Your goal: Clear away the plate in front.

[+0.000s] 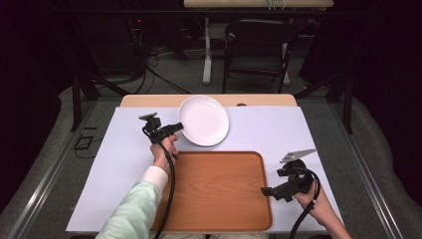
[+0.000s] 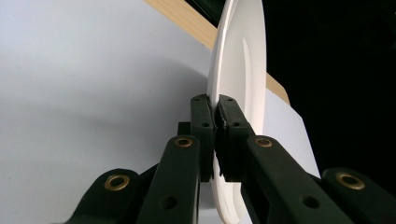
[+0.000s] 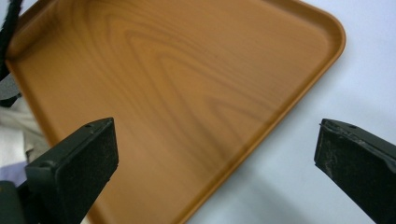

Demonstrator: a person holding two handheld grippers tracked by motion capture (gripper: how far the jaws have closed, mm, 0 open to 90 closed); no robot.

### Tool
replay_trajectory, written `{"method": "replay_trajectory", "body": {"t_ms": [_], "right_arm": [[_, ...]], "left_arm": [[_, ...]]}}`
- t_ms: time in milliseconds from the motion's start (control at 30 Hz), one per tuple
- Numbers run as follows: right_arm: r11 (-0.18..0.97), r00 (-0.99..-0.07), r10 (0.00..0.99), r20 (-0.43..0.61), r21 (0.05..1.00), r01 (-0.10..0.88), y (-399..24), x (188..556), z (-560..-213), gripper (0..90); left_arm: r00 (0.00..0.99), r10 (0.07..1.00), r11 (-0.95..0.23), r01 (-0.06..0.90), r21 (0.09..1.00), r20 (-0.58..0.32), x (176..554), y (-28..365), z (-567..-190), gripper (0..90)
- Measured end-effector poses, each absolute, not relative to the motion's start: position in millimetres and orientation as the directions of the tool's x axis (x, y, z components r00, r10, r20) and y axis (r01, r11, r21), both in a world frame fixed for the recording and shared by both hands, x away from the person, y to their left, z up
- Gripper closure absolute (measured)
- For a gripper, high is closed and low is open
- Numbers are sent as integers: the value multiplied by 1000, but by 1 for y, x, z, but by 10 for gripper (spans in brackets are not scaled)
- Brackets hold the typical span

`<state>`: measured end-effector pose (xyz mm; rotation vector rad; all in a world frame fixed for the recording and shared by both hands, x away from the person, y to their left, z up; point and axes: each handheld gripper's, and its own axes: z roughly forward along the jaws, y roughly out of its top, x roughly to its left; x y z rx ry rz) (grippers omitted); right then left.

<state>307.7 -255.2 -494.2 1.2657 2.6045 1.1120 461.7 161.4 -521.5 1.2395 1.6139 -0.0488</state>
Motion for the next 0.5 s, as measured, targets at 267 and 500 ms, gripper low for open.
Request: {"method": "replay_trajectory", "body": {"t_ms": [267, 500], "right_arm": [[380, -654, 701, 285, 627, 680, -237, 343, -495, 0], [325, -636, 691, 344, 638, 698, -216, 372, -499, 0]], "left_arm": [[163, 675, 415, 722, 553, -720, 455, 160, -503, 870], [217, 654, 382, 732, 564, -725, 447, 158, -493, 871]]}}
